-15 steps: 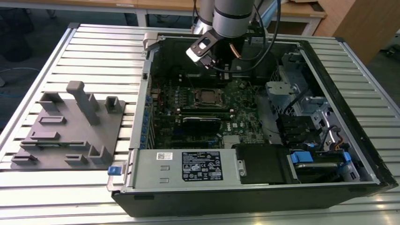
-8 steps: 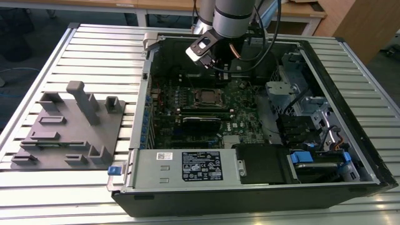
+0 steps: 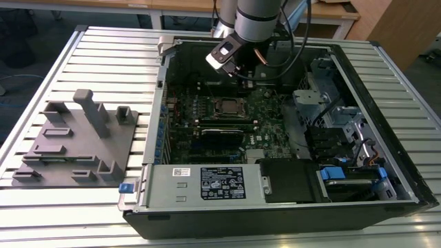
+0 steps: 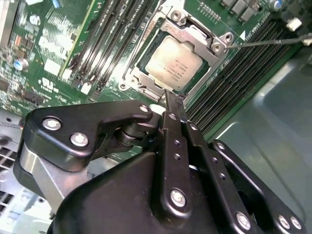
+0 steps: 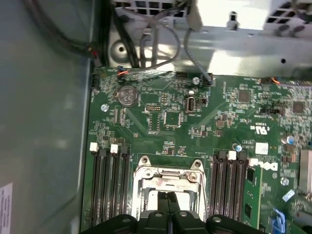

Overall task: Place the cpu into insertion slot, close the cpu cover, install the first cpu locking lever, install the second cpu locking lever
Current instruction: 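Close the cpu cover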

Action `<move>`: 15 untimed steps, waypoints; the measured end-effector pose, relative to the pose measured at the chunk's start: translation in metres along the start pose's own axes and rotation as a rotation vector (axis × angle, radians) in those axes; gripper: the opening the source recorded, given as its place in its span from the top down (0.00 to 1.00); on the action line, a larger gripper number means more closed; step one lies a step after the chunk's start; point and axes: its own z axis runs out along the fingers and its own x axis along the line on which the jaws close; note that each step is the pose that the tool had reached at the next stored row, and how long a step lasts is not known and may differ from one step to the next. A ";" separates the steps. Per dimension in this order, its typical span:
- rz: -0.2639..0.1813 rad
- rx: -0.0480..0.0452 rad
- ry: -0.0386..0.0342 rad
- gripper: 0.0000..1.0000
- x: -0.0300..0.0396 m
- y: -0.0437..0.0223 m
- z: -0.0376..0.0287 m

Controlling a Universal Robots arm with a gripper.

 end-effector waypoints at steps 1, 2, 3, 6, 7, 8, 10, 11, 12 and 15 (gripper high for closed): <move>-0.015 0.0002 0.0001 0.90 0.0000 0.0000 0.0000; -0.018 0.0003 0.0001 0.90 0.0000 0.0000 0.0000; -0.018 0.0003 0.0001 0.90 0.0000 0.0000 0.0001; -0.019 0.0003 0.0001 0.90 0.0000 0.0000 0.0001; -0.022 0.0004 0.0002 0.90 0.0000 0.0000 0.0001; -0.032 0.0006 0.0004 0.90 0.0000 0.0000 0.0001; -0.064 0.0012 0.0005 0.90 0.0000 0.0000 0.0002; -0.082 0.0016 0.0006 0.90 0.0000 0.0000 0.0002; -0.096 0.0018 0.0006 0.90 0.0000 0.0000 0.0002; -0.100 0.0019 0.0006 0.90 0.0000 0.0000 0.0002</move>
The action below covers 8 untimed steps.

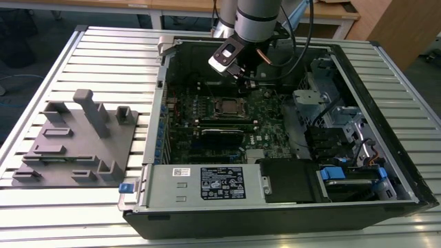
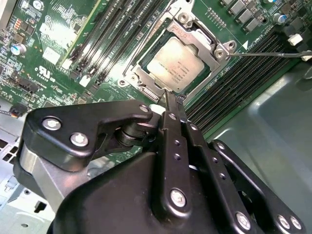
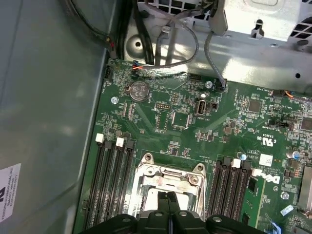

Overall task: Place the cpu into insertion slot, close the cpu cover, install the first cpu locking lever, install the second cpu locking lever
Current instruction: 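Close the cpu cover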

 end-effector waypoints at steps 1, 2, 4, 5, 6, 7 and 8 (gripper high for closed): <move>0.000 0.0000 0.0000 0.90 0.0000 0.0000 0.0000; 0.000 0.0000 0.0000 0.90 0.0000 0.0000 0.0000; -0.015 0.0004 0.0001 0.90 0.0000 0.0000 0.0000; -0.032 0.0006 0.0001 0.90 0.0000 0.0000 0.0001; -0.050 0.0010 0.0002 0.90 0.0000 0.0000 0.0001; -0.067 0.0013 0.0002 0.90 0.0000 0.0000 0.0002; -0.080 0.0015 0.0003 0.90 0.0000 0.0000 0.0002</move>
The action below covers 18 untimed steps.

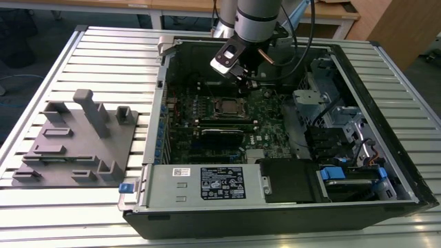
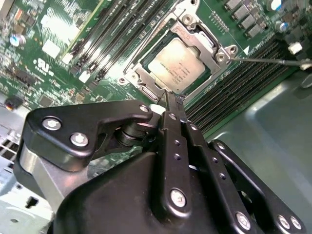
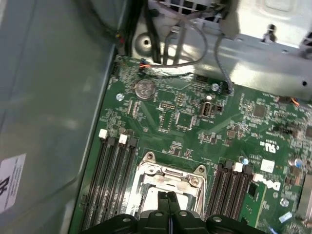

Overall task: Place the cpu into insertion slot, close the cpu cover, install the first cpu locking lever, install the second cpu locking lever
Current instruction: 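Close the cpu cover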

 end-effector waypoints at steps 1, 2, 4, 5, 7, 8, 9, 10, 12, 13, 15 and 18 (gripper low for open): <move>-0.002 0.0001 0.0000 0.90 0.0000 0.0000 0.0000; -0.003 0.0002 0.0000 0.90 0.0000 0.0000 0.0000; -0.003 0.0001 0.0001 0.90 0.0000 0.0000 0.0000; -0.003 0.0001 0.0000 0.90 0.0000 0.0000 0.0000; -0.009 0.0002 0.0001 0.90 0.0000 0.0000 0.0001; -0.017 0.0004 0.0001 0.90 0.0000 0.0000 0.0001; -0.028 0.0006 0.0002 0.90 0.0000 0.0000 0.0001; -0.039 0.0008 0.0002 0.90 0.0000 0.0000 0.0001; -0.054 0.0011 0.0002 0.90 0.0000 0.0000 0.0001; -0.054 0.0012 0.0002 0.90 0.0000 0.0000 0.0001; -0.054 0.0011 0.0002 0.90 0.0000 0.0000 0.0001; -0.055 0.0011 0.0002 0.90 0.0000 0.0000 0.0001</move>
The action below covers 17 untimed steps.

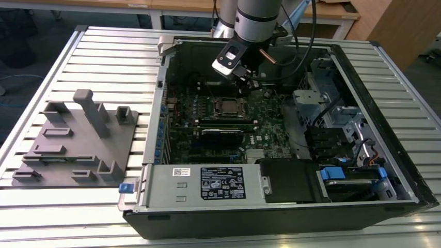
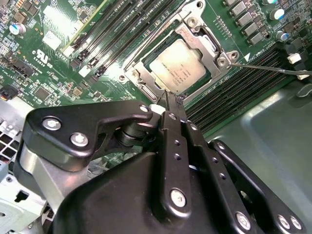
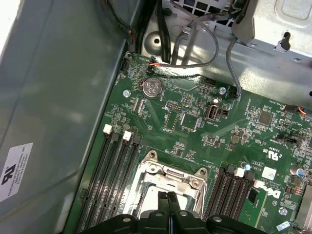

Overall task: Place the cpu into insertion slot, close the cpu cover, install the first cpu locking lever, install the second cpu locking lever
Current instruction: 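Close the cpu cover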

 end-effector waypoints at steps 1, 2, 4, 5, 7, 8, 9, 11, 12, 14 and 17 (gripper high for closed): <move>-0.004 0.0001 0.0002 0.90 0.0000 0.0000 0.0000; -0.012 0.0002 0.0003 0.90 0.0000 0.0000 0.0000; -0.036 0.0005 0.0006 0.90 0.0000 0.0000 0.0000; -0.043 0.0007 0.0007 0.90 0.0000 0.0000 0.0000; -0.044 0.0007 0.0006 0.90 0.0000 0.0000 0.0000; -0.045 0.0008 0.0006 0.90 0.0000 0.0000 0.0000; -0.045 0.0008 0.0006 0.90 0.0000 0.0000 0.0000; -0.045 0.0007 0.0007 0.90 0.0000 0.0000 0.0000; -0.047 0.0008 0.0007 0.90 0.0000 0.0000 0.0000; -0.063 0.0011 0.0007 0.90 0.0000 0.0000 0.0000; -0.098 0.0018 0.0010 0.90 0.0000 0.0000 0.0000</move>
